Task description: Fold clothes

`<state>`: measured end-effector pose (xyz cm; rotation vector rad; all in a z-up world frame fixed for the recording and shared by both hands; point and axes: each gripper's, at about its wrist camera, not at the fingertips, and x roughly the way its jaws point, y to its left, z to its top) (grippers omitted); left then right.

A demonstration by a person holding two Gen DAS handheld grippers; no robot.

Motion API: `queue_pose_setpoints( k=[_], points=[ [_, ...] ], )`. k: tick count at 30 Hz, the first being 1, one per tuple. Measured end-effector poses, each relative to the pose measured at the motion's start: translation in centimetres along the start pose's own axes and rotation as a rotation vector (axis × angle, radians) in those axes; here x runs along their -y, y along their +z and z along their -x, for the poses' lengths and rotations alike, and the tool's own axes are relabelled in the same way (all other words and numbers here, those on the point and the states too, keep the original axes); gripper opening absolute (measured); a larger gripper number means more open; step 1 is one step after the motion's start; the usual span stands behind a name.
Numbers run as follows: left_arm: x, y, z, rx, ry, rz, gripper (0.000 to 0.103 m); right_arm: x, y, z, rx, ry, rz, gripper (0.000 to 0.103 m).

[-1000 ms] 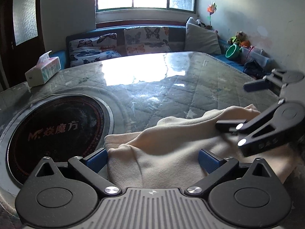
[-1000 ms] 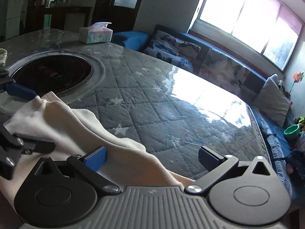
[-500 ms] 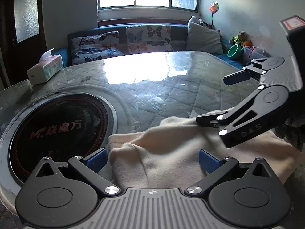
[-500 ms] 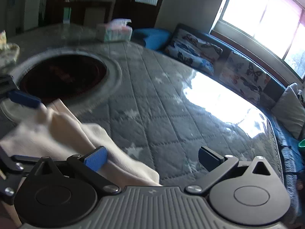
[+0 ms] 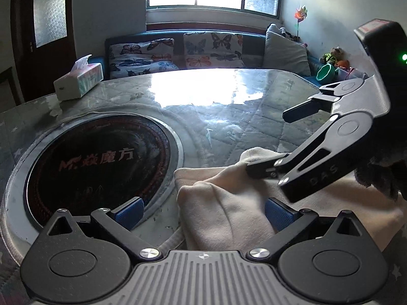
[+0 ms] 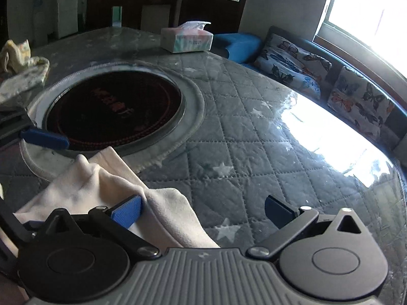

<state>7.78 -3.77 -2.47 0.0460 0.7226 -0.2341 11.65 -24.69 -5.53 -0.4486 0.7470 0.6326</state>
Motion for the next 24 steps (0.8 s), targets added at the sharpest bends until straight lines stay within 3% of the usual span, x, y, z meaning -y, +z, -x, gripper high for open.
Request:
queue_pose_setpoints(
  k=[5, 13, 19, 24],
  points=[
    [0.1, 0.1, 0.3, 0.010, -0.001, -0.003, 0.103, 1.5, -1.3, 3.2, 0.063, -0.038, -0.081, 0.103],
    [0.3, 0.5, 0.5, 0.019, 0.000, 0.007, 0.103, 4.9, -6.5, 7.4, 0.066, -0.156, -0.242, 0.103],
    [0.9, 0.8, 0.2, 0.007, -0.002, -0.005, 0.103, 8.3, -9.3, 6.7, 0.023, -0.208, -0.390, 0.097],
    [1.1, 0.7, -0.2, -0.013, 0.011, -0.008, 0.103, 8.4, -9.7, 6.9, 0.049, -0.202, -0.412, 0.097]
  ],
)
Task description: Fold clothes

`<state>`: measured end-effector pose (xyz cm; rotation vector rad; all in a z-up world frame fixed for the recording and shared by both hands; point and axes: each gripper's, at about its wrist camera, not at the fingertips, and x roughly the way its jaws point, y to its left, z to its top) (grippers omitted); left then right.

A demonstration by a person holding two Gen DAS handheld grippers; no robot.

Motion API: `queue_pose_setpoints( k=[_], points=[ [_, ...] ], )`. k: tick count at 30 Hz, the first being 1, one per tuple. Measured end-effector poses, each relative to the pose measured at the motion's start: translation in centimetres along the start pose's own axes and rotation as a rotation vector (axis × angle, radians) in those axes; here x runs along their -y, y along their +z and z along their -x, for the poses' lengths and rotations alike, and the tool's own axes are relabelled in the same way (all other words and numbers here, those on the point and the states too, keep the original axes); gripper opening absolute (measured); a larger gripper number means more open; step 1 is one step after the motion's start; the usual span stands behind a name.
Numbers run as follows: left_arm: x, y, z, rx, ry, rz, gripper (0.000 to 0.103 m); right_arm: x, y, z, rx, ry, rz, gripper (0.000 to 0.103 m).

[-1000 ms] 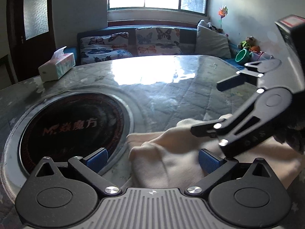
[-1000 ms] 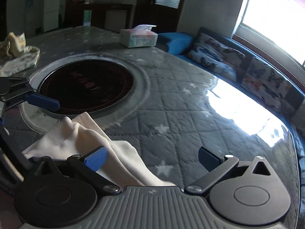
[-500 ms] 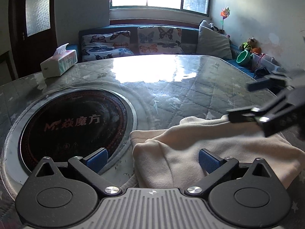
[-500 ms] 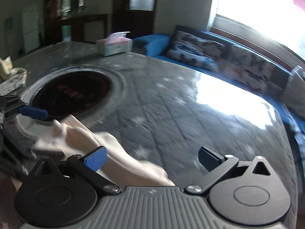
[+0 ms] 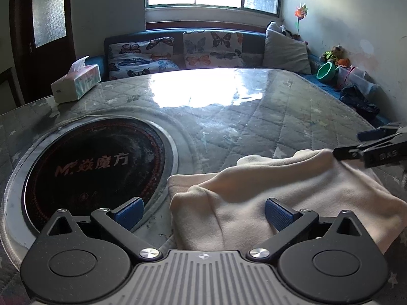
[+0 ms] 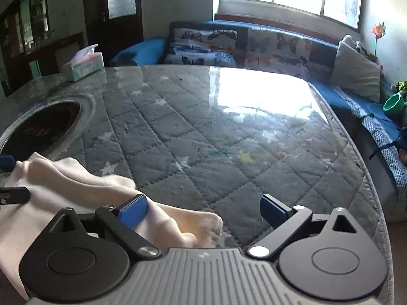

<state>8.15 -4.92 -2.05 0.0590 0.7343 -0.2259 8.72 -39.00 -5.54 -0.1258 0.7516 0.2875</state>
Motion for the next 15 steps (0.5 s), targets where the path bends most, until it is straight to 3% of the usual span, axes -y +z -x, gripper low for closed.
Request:
queue_pose_setpoints(
  k=[5, 15],
  points=[
    [0.2, -0.1, -0.1, -0.006, 0.010, -0.005, 0.103, -1.0, 0.5, 2.1, 0.062, 0.022, 0.028, 0.096],
    [0.4, -0.1, 0.1, -0.003, 0.031, -0.021, 0.103, -4.9, -0.6, 6.4, 0.106, 0.115, 0.123, 0.095]
  ],
)
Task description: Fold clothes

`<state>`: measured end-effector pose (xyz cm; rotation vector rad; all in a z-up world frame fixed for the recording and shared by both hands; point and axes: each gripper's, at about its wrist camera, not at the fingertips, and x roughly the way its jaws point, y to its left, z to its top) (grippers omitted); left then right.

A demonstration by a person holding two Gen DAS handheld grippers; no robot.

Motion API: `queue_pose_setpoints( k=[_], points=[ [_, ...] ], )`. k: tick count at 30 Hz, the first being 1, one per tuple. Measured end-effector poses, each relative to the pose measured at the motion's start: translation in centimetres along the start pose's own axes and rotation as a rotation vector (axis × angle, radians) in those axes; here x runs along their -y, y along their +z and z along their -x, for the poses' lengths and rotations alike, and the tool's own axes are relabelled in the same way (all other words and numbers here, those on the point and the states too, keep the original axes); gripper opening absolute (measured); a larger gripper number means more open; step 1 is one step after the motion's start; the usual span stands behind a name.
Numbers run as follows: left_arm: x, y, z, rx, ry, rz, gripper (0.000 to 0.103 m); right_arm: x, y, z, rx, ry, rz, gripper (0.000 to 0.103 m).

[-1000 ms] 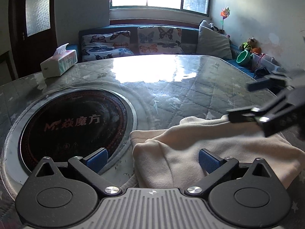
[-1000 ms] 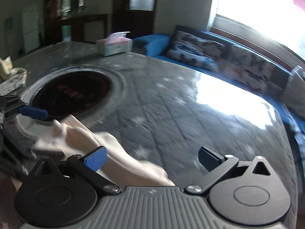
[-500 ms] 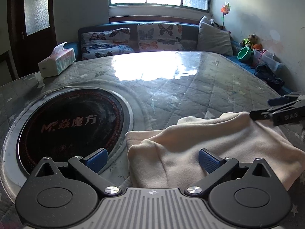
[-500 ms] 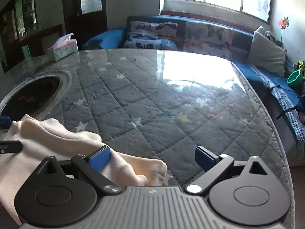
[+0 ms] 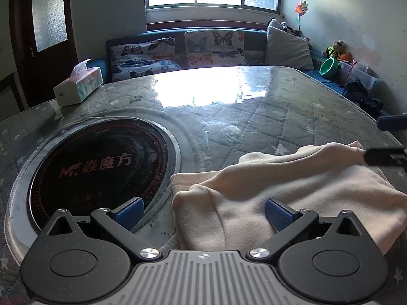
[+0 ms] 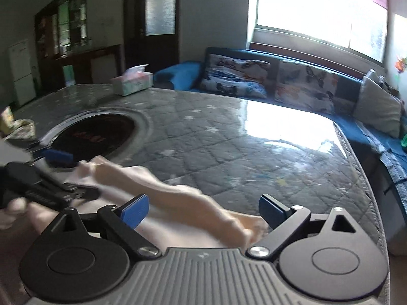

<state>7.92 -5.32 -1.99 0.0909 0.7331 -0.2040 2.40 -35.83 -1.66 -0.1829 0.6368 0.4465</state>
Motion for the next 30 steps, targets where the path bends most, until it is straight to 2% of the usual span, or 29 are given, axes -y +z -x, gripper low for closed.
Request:
queue_pose_setpoints(
  k=[11, 22, 30],
  points=[
    [0.2, -0.6, 1.8, 0.024, 0.010, -0.005, 0.103, -4.8, -1.5, 2.1, 0.005, 0.089, 0.084, 0.095],
    [0.6, -1.7, 4.2, 0.045, -0.002, 0.011, 0.103, -6.6, -3.5, 3.7, 0.011, 0.094, 0.036, 0.101],
    [0.2, -3.1, 6.3, 0.051, -0.011, 0.028, 0.103, -9.1, -4.2, 4.1, 0.005, 0.138, 0.080, 0.100]
  ],
)
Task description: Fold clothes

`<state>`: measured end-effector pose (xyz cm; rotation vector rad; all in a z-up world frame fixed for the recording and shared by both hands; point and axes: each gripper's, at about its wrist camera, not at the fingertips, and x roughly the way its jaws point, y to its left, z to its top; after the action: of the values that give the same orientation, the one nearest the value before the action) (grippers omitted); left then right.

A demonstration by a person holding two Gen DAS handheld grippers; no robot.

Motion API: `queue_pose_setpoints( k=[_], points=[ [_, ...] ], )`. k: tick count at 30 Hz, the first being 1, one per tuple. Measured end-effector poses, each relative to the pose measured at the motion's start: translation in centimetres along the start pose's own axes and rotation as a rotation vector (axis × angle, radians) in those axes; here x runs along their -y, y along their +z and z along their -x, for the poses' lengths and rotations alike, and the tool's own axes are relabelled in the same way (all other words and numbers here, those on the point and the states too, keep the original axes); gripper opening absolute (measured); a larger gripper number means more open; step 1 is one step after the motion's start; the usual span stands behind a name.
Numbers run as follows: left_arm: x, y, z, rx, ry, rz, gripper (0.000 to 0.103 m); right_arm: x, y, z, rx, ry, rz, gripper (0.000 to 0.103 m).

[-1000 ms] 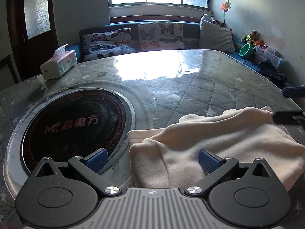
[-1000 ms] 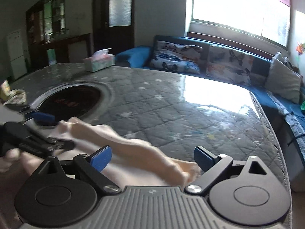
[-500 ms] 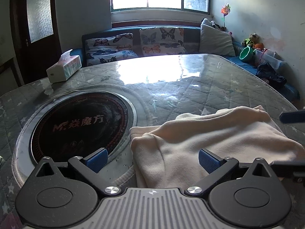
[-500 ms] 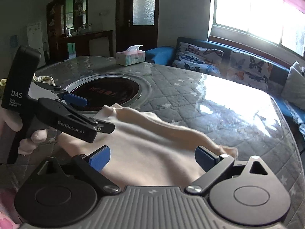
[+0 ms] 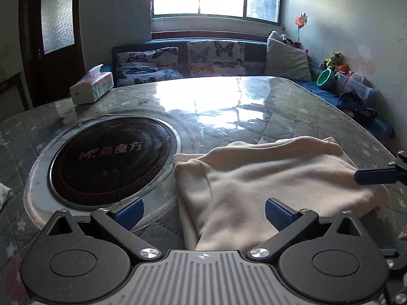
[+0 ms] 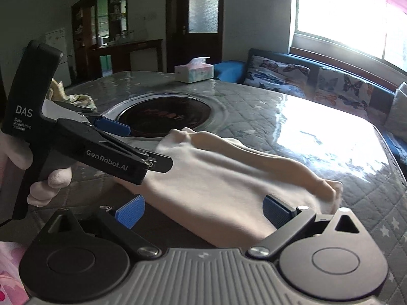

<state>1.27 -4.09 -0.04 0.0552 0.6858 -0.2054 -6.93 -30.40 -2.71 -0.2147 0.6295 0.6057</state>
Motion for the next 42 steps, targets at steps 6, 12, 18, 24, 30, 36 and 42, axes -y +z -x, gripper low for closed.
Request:
queue_pose_setpoints(
  k=[6, 12, 18, 24, 30, 36, 42],
  points=[
    [-0.7, -0.7, 1.8, 0.024, 0.023, 0.017, 0.103, -2.1, -0.2, 0.1, 0.010, 0.022, 0.042, 0.100],
    [-1.4, -1.5, 3.0, 0.034, 0.031, 0.044, 0.103, -4.2, -0.1, -0.1, 0.010, 0.036, 0.111, 0.099],
    [-2.8, -1.7, 3.0, 0.021, 0.031, 0.084, 0.103, -5.9, 0.8, -1.8, -0.015, 0.068, 0.178, 0.094],
    [-5.0, -1.6, 2.5, -0.012, 0.057, 0.150, 0.103, -8.1, 1.5, -4.0, -0.043, 0.088, 0.286, 0.085],
    [-6.6, -1.2, 2.2, -0.002, 0.070, 0.201, 0.103, -9.9, 1.7, -6.1, -0.083, 0.077, 0.381, 0.065],
    [-7.0, -0.3, 1.4, -0.012, -0.006, 0.305, 0.103, -9.5, 1.9, -6.6, -0.083, 0.060, 0.375, 0.034],
    [-7.1, 0.7, 0.1, -0.046, -0.109, 0.432, 0.103, -6.0, 3.2, -5.8, -0.069, 0.148, 0.168, 0.015]
  ],
)
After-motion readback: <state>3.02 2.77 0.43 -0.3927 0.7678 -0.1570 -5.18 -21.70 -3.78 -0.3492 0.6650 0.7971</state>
